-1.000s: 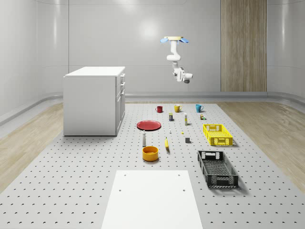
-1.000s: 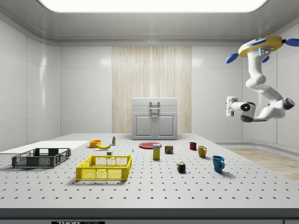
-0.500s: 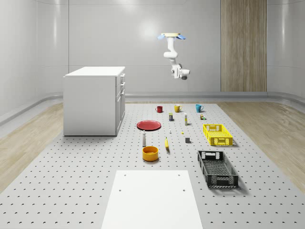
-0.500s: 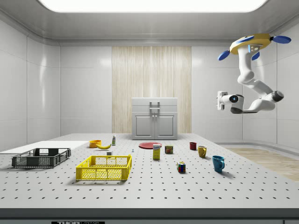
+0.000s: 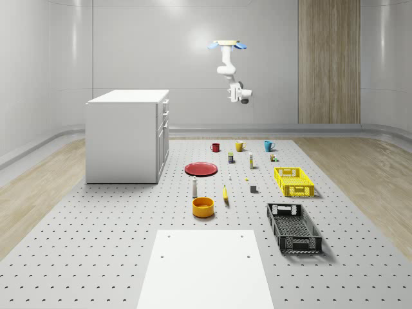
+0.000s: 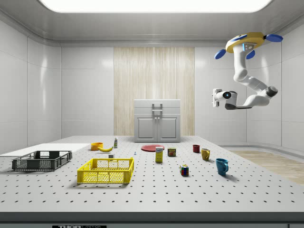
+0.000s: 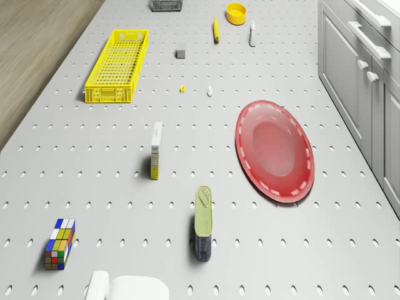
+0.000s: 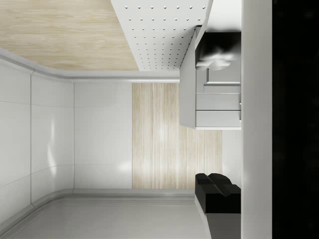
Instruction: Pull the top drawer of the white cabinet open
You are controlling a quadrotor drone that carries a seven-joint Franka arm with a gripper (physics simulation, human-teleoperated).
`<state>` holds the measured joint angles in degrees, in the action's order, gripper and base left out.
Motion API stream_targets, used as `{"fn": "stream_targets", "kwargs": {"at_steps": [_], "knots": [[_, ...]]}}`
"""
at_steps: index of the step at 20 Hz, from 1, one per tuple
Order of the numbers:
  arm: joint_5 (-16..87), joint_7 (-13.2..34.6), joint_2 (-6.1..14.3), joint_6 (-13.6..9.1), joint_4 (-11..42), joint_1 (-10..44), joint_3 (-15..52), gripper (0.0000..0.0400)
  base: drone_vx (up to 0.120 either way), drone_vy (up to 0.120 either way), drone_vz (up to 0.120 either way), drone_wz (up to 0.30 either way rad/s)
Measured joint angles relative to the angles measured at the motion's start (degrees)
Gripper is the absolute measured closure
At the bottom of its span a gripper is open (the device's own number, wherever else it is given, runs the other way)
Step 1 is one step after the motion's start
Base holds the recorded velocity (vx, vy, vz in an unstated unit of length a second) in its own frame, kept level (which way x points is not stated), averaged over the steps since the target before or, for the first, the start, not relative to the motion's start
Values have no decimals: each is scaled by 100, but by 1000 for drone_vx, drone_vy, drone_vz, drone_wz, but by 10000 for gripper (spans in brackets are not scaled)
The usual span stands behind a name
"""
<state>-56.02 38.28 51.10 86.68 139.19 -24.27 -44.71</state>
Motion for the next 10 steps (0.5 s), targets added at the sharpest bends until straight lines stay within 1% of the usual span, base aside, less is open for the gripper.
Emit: {"fn": "stream_targets", "kwargs": {"at_steps": [5, 6, 7, 10], "knots": [[90, 75, 130, 134, 19, -158, -74, 95, 120, -120, 0, 0], [108, 90, 156, 160, 22, -189, -87, 95, 120, -120, 40, 0], [126, 105, 181, 185, 26, -219, -101, 95, 120, -120, 120, 0], [180, 149, 256, 261, 36, -305, -139, 95, 120, -120, 0, 0]]}}
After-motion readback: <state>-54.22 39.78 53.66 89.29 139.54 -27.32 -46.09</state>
